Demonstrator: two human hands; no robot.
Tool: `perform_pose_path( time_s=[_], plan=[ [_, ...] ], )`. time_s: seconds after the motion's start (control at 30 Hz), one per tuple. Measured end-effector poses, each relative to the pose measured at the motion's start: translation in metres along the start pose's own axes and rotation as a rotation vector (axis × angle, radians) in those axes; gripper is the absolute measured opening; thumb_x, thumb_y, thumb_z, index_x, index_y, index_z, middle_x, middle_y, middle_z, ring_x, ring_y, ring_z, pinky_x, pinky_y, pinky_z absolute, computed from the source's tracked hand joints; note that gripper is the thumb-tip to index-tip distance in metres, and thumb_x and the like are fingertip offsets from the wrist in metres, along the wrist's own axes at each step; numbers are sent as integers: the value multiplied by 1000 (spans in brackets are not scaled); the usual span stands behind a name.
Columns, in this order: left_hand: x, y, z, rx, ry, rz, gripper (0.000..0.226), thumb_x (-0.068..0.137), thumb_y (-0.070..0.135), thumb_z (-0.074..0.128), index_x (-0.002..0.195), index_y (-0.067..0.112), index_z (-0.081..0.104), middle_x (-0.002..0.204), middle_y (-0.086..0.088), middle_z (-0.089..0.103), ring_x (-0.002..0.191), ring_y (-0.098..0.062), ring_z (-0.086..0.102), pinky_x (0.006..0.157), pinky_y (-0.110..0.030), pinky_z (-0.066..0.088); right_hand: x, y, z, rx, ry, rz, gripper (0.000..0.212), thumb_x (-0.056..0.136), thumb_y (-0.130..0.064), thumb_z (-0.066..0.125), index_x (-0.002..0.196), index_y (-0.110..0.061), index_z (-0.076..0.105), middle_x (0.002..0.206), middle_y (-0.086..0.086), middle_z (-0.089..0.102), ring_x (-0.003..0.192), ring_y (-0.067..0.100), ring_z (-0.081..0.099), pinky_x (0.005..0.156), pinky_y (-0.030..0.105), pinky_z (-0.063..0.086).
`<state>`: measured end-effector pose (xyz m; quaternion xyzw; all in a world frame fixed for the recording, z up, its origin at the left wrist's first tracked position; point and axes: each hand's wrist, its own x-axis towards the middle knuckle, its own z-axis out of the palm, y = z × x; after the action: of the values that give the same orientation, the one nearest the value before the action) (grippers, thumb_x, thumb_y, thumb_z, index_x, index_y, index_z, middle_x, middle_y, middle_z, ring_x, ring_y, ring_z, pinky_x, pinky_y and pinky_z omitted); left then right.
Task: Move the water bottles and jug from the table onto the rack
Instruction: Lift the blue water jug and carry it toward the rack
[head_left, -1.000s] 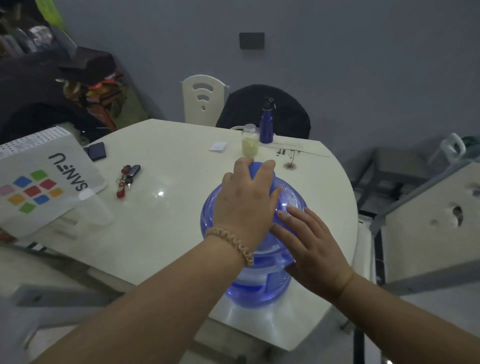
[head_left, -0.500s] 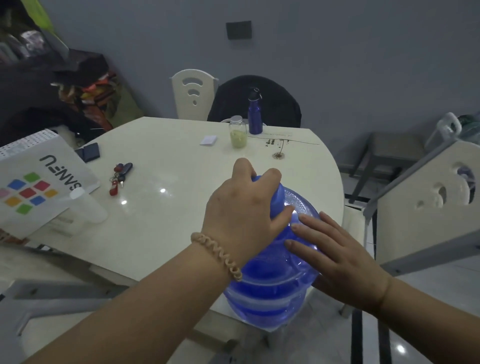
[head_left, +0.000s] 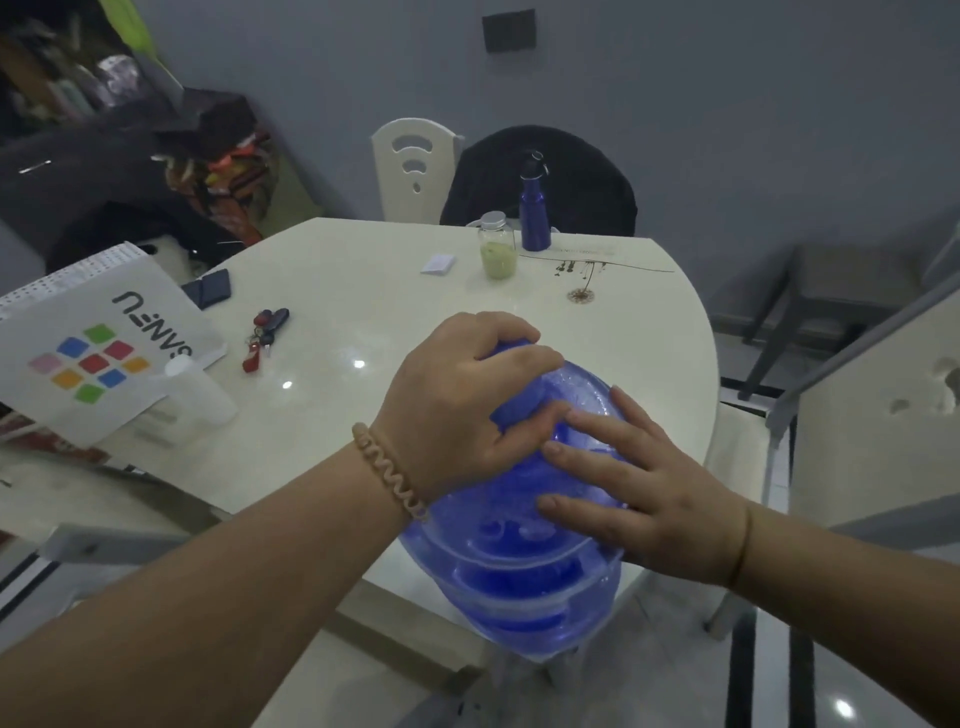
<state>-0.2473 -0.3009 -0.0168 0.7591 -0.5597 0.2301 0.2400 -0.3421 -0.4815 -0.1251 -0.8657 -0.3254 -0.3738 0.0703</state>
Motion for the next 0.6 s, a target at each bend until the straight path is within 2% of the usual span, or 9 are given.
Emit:
perform_pose_path(
  time_s=[0.13, 0.23, 0.3, 0.4, 0.5, 0.6],
  plan=[
    [4, -8, -3, -29, -51, 122, 34, 79, 34, 68, 100, 7, 68, 102, -17, 65, 92, -27, 60, 75, -37, 53, -1, -2, 2, 37, 33, 26, 71, 84, -31, 73, 139, -27, 29, 143, 6, 35, 135, 33, 33, 102, 64, 33],
    [12, -16, -5, -44, -129, 272, 32, 80, 35, 67, 93, 6, 69, 106, -18, 66, 102, -33, 61, 77, -43, 55, -3, 3, -1, 30, 29, 9, 65, 87, -29, 70, 138, -25, 30, 143, 6, 34, 137, 33, 30, 107, 61, 29],
    [16, -20, -4, -44, -145, 337, 31, 80, 34, 67, 90, 5, 69, 106, -18, 67, 95, -32, 64, 73, -42, 56, -3, 7, -3, 9, 1, -24, 63, 88, -29, 69, 137, -26, 29, 146, 3, 30, 138, 35, 26, 108, 62, 25],
    [18, -22, -1, -77, -96, 337, 29, 79, 31, 70, 91, 4, 71, 98, -17, 69, 82, -27, 64, 66, -39, 55, -2, 6, -2, 5, 7, -10, 60, 88, -32, 69, 133, -29, 29, 152, -3, 18, 137, 40, 23, 105, 67, 25],
    [17, -23, 2, -110, -43, 309, 20, 79, 22, 71, 86, 4, 73, 90, -14, 69, 77, -26, 62, 66, -38, 52, -1, 2, 0, 17, 14, 49, 48, 87, -31, 69, 125, -27, 41, 141, 3, 31, 132, 40, 31, 105, 62, 29],
    [17, -24, 3, -131, -32, 300, 13, 80, 17, 69, 82, 4, 72, 89, -13, 68, 74, -27, 62, 66, -38, 50, 0, -2, -3, 14, 0, 114, 47, 86, -32, 71, 123, -26, 41, 134, 6, 39, 129, 36, 36, 104, 61, 32]
  ],
)
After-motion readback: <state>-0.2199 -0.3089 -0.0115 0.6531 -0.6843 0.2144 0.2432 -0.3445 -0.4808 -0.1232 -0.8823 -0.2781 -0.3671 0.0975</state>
